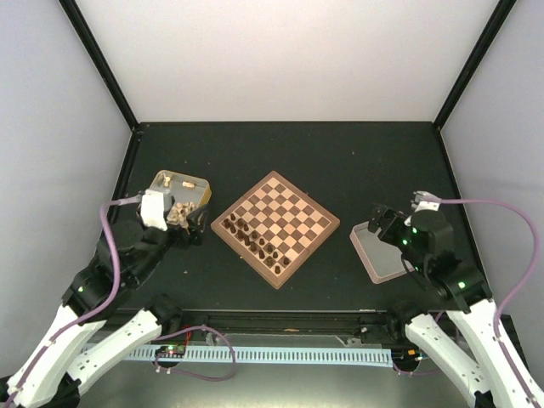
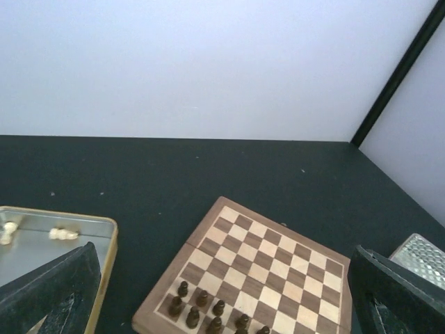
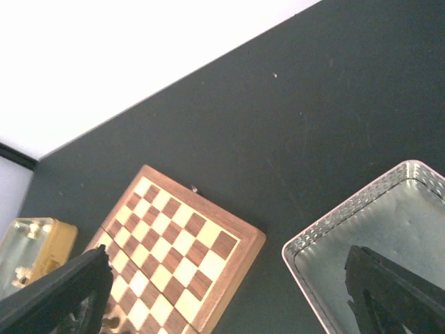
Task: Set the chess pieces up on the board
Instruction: Reset both arms
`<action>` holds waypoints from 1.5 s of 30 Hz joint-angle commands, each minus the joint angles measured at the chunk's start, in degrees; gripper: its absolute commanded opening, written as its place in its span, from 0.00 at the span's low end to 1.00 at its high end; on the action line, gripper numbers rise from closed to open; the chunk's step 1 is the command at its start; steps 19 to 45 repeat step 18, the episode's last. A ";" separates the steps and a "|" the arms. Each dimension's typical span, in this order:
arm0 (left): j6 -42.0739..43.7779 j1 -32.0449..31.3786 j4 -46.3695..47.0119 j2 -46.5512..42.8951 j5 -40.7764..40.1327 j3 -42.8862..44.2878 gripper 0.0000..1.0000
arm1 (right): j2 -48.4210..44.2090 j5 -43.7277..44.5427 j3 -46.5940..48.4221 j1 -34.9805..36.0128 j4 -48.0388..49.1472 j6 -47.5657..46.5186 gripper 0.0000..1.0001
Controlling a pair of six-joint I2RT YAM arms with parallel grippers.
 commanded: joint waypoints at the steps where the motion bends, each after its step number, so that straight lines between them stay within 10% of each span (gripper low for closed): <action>1: 0.16 0.34 -6.80 -5.09 -4.45 1.89 0.99 | -5.14 3.63 4.28 -0.19 -9.22 -3.17 1.00; 45: -1.43 0.37 -15.92 -13.48 -1.43 4.60 0.99 | -16.57 1.85 6.81 -0.17 -13.27 -2.83 1.00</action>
